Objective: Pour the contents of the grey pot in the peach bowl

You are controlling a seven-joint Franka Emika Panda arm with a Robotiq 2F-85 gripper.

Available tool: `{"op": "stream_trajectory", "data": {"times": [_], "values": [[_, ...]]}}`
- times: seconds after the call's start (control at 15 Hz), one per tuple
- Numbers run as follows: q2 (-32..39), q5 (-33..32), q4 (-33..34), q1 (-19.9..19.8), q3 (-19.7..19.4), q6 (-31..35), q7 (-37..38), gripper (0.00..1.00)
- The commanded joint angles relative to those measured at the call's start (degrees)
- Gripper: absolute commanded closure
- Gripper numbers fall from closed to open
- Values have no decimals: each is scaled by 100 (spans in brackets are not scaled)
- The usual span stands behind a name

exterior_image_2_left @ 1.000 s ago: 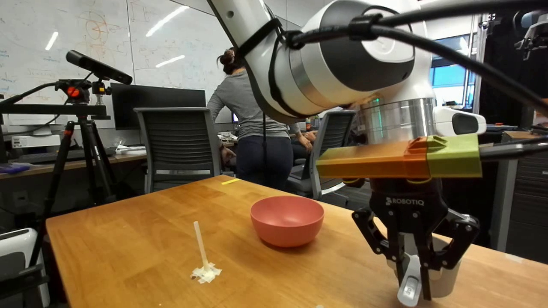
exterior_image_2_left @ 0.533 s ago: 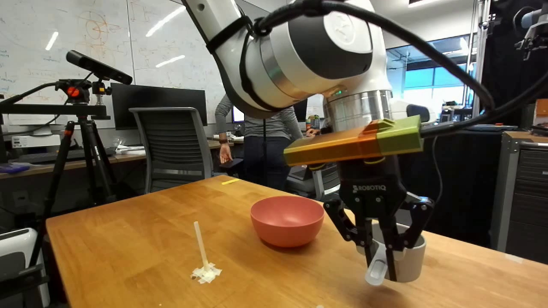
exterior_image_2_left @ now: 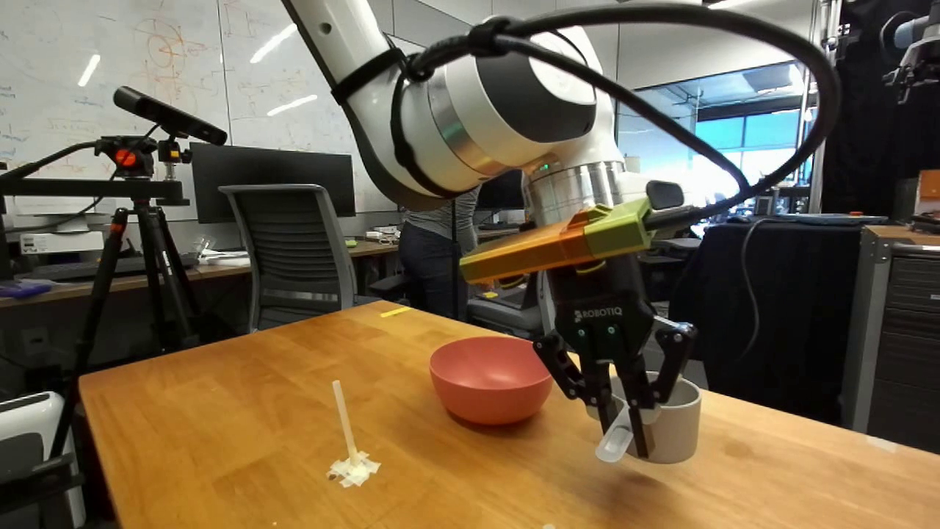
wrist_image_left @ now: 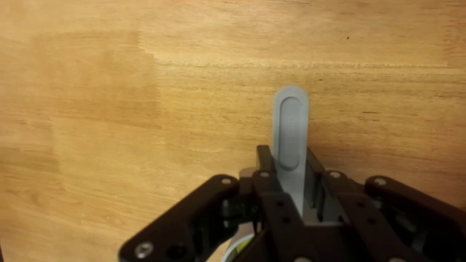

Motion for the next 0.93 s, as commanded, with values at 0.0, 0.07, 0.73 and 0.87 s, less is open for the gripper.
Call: {"op": "stream_trajectory", "data": {"times": [0.0, 0.07, 0.73, 0.87], "values": [[-104, -488, -209, 360, -257, 99, 518, 94], [-95, -593, -246, 419, -280, 107, 603, 93], [-219, -1534, -658, 942, -279, 0, 1511, 93], [-272, -1710, -705, 1032, -286, -76, 1726, 94]]}}
